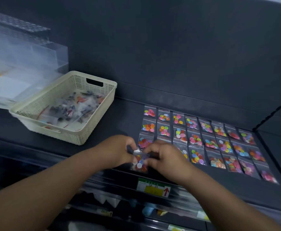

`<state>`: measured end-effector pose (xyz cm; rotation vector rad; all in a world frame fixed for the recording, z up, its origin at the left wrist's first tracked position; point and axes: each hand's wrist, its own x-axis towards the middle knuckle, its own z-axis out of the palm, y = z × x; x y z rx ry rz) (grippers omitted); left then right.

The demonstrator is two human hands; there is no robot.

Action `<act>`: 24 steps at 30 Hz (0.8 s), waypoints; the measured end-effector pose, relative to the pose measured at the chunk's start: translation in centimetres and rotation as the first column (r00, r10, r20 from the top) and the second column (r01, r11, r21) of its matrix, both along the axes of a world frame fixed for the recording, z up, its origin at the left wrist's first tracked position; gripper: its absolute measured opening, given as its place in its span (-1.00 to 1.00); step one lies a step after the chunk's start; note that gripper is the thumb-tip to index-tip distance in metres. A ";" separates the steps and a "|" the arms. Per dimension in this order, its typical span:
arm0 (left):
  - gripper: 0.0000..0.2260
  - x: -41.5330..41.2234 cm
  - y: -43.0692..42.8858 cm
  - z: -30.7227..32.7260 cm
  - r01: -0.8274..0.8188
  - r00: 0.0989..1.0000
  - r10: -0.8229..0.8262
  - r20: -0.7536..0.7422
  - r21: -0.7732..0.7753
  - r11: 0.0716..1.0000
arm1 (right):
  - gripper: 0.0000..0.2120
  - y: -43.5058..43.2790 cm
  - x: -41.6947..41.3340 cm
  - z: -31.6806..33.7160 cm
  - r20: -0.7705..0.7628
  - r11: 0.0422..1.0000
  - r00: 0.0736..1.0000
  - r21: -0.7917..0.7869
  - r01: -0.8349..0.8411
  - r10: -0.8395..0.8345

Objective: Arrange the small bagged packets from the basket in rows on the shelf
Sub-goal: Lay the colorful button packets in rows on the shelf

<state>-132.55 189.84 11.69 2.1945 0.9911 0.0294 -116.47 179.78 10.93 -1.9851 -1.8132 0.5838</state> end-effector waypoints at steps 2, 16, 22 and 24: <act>-0.82 -0.2 0.3 0.7 -0.074 0.996 0.070 0.057 0.071 0.995 | -0.83 0.6 0.3 0.7 0.000 0.999 1.000 0.048 -0.007 0.007; -0.73 -7.9 4.3 7.1 -0.374 0.924 0.333 0.187 0.618 0.691 | -0.56 9.0 -4.3 7.3 0.368 0.917 0.899 0.221 -0.332 0.237; -0.62 -12.3 9.7 7.3 -0.313 0.930 0.365 0.042 0.614 0.725 | -0.57 15.0 -7.9 7.8 0.306 0.938 0.927 0.198 -0.285 0.217; -0.59 -13.0 11.5 6.6 -0.278 0.940 0.341 0.005 0.593 0.756 | -0.59 17.2 -9.0 7.7 0.284 0.953 0.938 0.169 -0.253 0.199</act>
